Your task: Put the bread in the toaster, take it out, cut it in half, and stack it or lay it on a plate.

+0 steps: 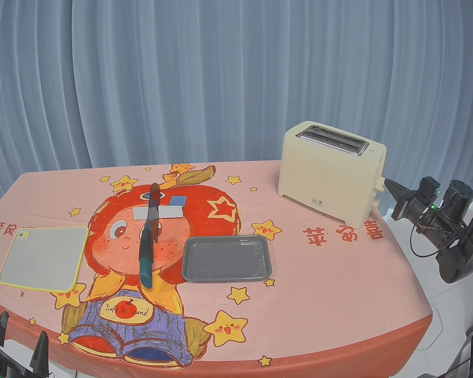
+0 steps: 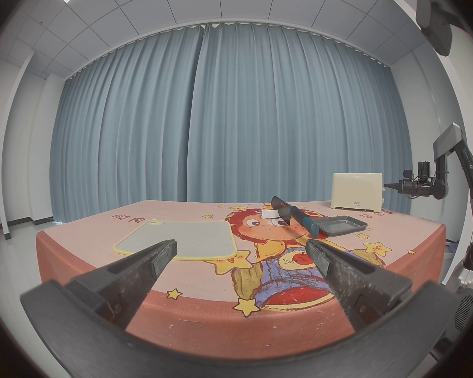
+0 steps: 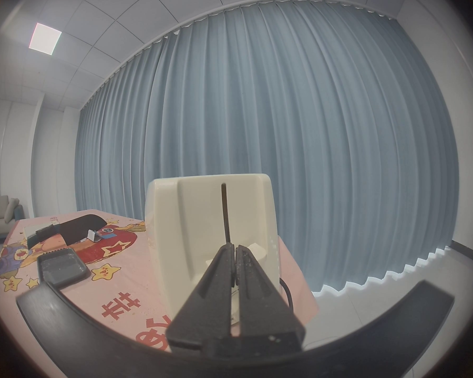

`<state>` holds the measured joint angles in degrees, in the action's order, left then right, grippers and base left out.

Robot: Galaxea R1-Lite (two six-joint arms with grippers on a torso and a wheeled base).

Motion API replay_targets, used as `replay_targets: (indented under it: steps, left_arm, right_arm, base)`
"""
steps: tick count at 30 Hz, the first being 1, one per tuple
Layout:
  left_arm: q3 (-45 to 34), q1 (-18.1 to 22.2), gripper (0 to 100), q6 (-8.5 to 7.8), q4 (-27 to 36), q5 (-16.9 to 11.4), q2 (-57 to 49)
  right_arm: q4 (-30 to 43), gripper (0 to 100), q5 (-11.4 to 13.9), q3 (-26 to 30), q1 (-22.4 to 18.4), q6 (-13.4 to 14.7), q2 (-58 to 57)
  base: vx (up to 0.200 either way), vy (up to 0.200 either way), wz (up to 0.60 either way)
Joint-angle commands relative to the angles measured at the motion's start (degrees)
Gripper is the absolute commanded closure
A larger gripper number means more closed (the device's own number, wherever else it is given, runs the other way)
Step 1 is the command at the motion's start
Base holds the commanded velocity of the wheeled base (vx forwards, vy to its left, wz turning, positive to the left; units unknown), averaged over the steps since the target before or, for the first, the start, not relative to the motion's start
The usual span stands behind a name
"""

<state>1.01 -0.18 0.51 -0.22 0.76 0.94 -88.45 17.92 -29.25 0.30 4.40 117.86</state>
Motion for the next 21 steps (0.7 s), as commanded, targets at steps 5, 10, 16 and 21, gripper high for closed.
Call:
replay_targets:
  steps: [5, 10, 16, 21]
  left_arm:
    - [-1.01, 0.01, 0, 0.02, -0.04, 0.04, 0.03]
    - [-1.01, 0.01, 0, 0.02, -0.04, -0.05, 0.03]
    - [-1.01, 0.01, 0, 0.02, -0.04, 0.04, 0.03]
    - [-1.01, 0.01, 0, 0.02, -0.04, -0.05, 0.03]
  right_arm:
    - [-1.02, 100, 0.01, 0.15, 0.05, -0.09, -0.96]
    - [-1.02, 100, 0.1, 0.07, 0.05, -0.18, -0.96]
    - [-1.02, 100, 0.1, -0.11, 0.05, -0.27, -0.96]
    - [-0.93, 100, 0.1, -0.11, -0.3, -0.18, -1.58]
  base:
    - [0.0, 0.0, 0.0]
    - [0.0, 0.0, 0.0]
    - [0.0, 0.0, 0.0]
    - [0.0, 0.0, 0.0]
